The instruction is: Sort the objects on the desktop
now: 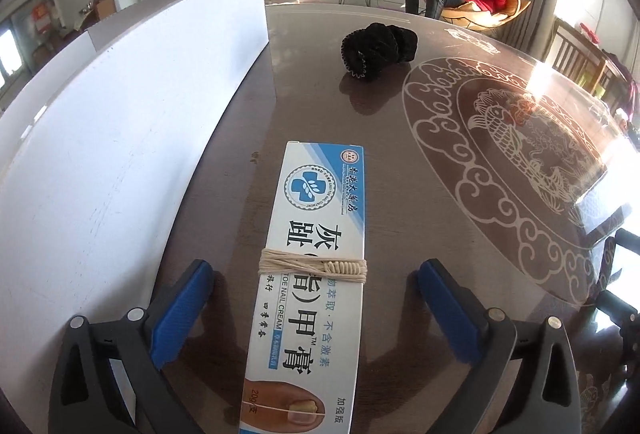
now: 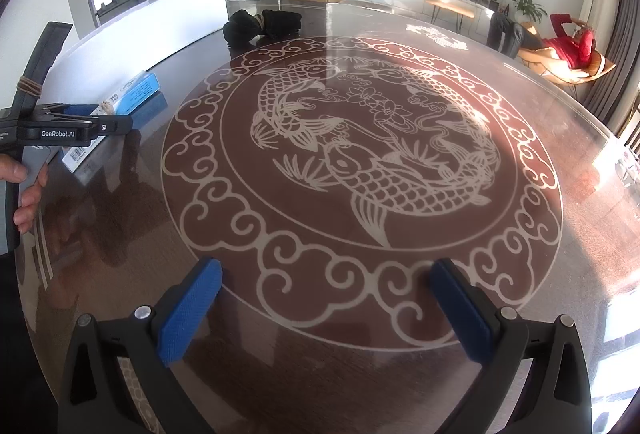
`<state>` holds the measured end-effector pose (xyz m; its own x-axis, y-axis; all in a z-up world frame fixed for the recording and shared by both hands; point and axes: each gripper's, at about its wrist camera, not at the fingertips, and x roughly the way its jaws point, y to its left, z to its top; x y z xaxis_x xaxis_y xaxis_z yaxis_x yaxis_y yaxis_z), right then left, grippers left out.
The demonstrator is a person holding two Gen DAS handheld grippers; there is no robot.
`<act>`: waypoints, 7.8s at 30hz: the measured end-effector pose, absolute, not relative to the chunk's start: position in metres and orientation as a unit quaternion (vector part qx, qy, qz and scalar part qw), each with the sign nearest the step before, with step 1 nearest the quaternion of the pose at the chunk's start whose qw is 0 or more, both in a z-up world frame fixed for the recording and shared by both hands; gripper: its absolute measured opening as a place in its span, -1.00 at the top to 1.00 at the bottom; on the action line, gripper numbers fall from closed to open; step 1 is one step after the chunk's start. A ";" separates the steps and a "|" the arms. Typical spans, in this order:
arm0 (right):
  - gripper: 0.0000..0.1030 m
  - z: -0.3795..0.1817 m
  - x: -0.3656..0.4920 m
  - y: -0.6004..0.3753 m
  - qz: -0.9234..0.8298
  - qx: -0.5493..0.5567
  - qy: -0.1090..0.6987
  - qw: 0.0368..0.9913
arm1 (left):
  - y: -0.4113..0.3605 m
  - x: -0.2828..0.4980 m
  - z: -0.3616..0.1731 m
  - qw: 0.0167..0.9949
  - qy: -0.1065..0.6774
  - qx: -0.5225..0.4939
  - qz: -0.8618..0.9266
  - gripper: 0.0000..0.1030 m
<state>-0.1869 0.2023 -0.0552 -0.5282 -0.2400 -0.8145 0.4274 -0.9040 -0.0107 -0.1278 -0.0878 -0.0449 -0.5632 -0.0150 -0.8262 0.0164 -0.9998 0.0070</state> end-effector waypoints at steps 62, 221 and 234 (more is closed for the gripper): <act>-0.72 -0.048 -0.160 0.183 -0.865 0.437 0.068 0.240 | -0.054 -0.066 -0.040 0.058 0.015 0.429 -0.901 -0.04; 0.40 0.165 -0.175 -0.015 -0.853 0.319 0.116 0.395 | -0.259 -0.029 0.127 0.085 0.153 0.374 -0.911 0.22; 0.13 0.054 -0.257 -0.249 -0.751 0.458 0.211 0.427 | -0.306 -0.065 0.043 0.143 0.167 0.492 -0.842 0.20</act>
<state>-0.2566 -0.2490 0.0537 -0.2163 -0.4481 -0.8674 0.8340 -0.5467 0.0744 -0.0651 -0.3062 0.0428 -0.4738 -0.0775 -0.8772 0.4055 -0.9034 -0.1393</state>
